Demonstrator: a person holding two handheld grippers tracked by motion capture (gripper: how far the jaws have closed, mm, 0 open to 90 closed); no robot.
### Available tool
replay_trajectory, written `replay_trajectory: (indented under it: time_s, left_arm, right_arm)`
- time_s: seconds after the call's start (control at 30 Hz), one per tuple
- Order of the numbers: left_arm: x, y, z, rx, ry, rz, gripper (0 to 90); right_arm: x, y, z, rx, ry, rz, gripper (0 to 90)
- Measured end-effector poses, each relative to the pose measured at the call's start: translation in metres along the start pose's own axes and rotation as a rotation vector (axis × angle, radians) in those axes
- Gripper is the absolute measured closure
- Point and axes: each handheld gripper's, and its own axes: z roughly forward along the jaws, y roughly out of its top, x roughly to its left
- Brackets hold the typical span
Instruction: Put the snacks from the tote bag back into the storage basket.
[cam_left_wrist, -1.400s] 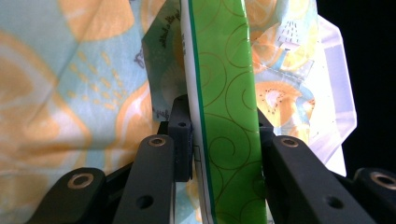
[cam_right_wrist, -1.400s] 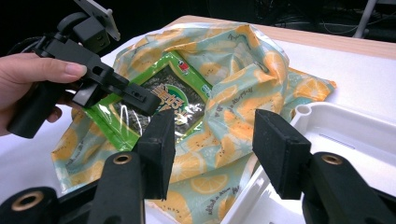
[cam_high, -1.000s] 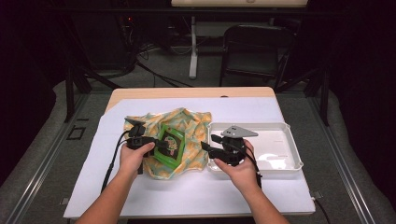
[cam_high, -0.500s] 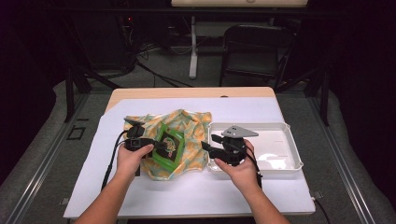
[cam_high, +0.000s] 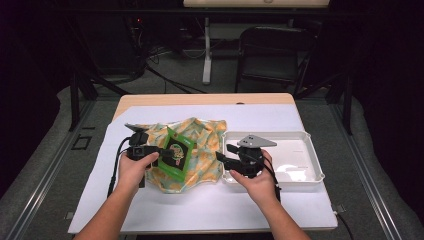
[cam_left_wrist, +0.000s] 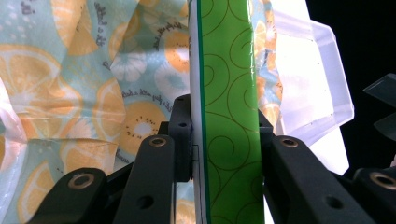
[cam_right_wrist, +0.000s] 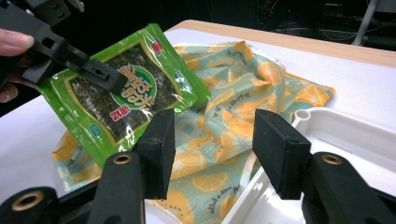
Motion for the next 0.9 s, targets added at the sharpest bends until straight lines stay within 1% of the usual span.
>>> replay_trajectory:
  time_s: [0.13, 0.2, 0.23, 0.27, 0.4, 0.47, 0.5, 0.53, 0.57, 0.6, 0.7, 0.73, 0.77, 0.8, 0.9]
  left_arm:
    - [-0.005, 0.002, -0.004, -0.012, -0.001, 0.001, 71.8]
    - [-0.007, 0.003, -0.007, -0.018, -0.003, 0.017, 71.8]
    - [-0.009, 0.003, -0.008, -0.027, -0.006, 0.014, 71.8]
    - [-0.010, 0.004, -0.010, -0.025, -0.009, 0.015, 71.8]
    - [-0.016, 0.006, -0.014, -0.040, -0.015, 0.038, 71.8]
    - [-0.020, 0.007, -0.017, -0.043, -0.019, 0.042, 71.8]
    - [-0.022, 0.008, -0.018, -0.049, -0.022, 0.052, 71.8]
    - [-0.024, 0.008, -0.019, -0.056, -0.028, 0.048, 71.8]
    - [-0.026, 0.009, -0.020, -0.052, -0.023, 0.062, 71.7]
    - [-0.027, 0.009, -0.020, -0.060, -0.028, 0.056, 71.8]
    - [-0.032, 0.011, -0.023, -0.061, -0.029, 0.079, 71.8]
    - [-0.035, 0.011, -0.023, -0.071, -0.032, 0.068, 71.8]
    - [-0.036, 0.011, -0.024, -0.069, -0.037, 0.081, 71.8]
    - [-0.038, 0.012, -0.024, -0.073, -0.040, 0.083, 71.8]
    - [-0.044, 0.013, -0.025, -0.078, -0.042, 0.106, 71.8]
  right_arm:
    - [0.000, 0.000, 0.000, 0.006, 0.000, -0.002, 49.1]
    - [0.000, 0.000, 0.000, 0.006, 0.001, -0.001, 49.1]
    - [0.000, 0.000, 0.000, 0.006, 0.001, -0.001, 49.1]
    - [0.000, 0.000, 0.000, 0.007, 0.002, -0.001, 49.1]
    - [-0.001, 0.000, 0.000, 0.006, 0.004, 0.000, 49.1]
    - [-0.001, 0.000, -0.001, 0.007, 0.005, 0.002, 49.1]
    - [-0.001, 0.000, -0.001, 0.006, 0.007, 0.005, 49.1]
    - [-0.001, 0.000, -0.001, 0.002, 0.008, 0.008, 49.1]
    - [-0.001, 0.000, -0.001, 0.001, 0.007, 0.010, 49.1]
    - [-0.001, 0.000, -0.001, 0.002, 0.007, 0.010, 49.1]
    - [-0.001, 0.000, -0.001, 0.002, 0.008, 0.011, 49.1]
    - [-0.001, 0.000, -0.001, 0.003, 0.009, 0.012, 49.1]
    - [-0.002, 0.000, -0.001, 0.003, 0.012, 0.013, 49.1]
    - [-0.002, 0.000, -0.002, 0.003, 0.016, 0.017, 49.1]
    - [-0.003, 0.001, -0.002, -0.001, 0.024, 0.024, 49.1]
